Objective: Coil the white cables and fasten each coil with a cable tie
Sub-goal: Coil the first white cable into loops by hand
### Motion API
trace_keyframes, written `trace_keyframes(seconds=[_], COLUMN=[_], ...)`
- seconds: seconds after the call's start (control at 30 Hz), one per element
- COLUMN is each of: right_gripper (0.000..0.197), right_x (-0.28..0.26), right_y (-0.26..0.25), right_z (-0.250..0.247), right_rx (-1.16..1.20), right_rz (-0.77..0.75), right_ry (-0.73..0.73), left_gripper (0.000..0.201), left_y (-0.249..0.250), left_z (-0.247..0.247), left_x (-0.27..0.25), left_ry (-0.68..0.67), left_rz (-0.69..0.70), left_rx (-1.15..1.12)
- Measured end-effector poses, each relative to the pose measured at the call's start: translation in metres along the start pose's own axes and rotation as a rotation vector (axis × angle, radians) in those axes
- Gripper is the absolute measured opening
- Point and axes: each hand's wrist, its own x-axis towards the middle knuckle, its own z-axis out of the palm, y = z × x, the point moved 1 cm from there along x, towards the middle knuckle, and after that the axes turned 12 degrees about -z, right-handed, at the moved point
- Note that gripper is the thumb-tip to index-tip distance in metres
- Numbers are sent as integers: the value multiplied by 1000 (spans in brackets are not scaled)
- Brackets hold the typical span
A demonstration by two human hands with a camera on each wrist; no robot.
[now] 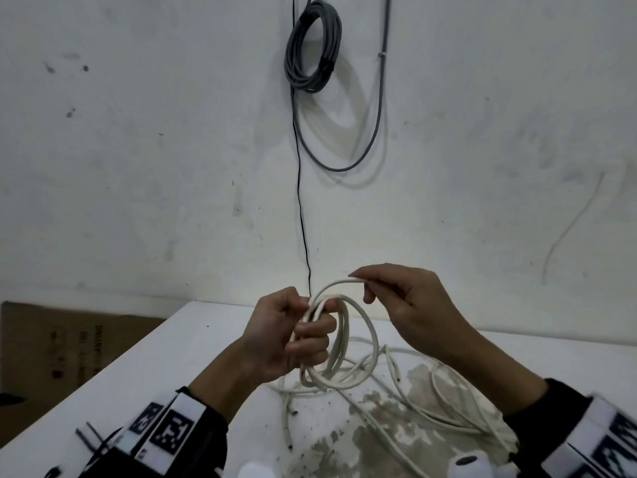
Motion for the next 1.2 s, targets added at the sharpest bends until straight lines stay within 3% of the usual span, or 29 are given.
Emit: trace_keyframes(seconds=[0.17,0.27,0.33,0.43,0.57,0.7,0.93,1.0,1.1,1.2], right_gripper=[26,22,16,25,18,15,23,50,102,125], right_x=[0,0,1,0,-15,-34,-31,-23,-15,-13], right_y=[-1,5,11,19,21,26,21,13,4,1], right_z=[5,2,-3,-5,7,10,13,8,5,3], right_rx=[-142,-186,-151,-29,236,463,244,219,136,1], right_rz=[-172,-185,-66,153,233,451,416,412,419,443], right_ry=[-145,-23,78,32,-47,61,74,-5,-243,-257], left_gripper=[29,41,44,38,34,35,37,38,37,34], left_y=[-6,-7,-7,-6,-2,5,8,9,10,7], left_z=[4,8,10,11,10,6,8,8,4,1], left_x=[7,10,9,7,9,1,-1,-1,1,3], left_ry=[143,230,244,112,-223,-255,-139,-127,-177,-218], left_rz=[-10,-14,-39,-33,92,217,184,166,127,96], left_rx=[2,16,57,67,-105,-157,-96,-74,-100,-112])
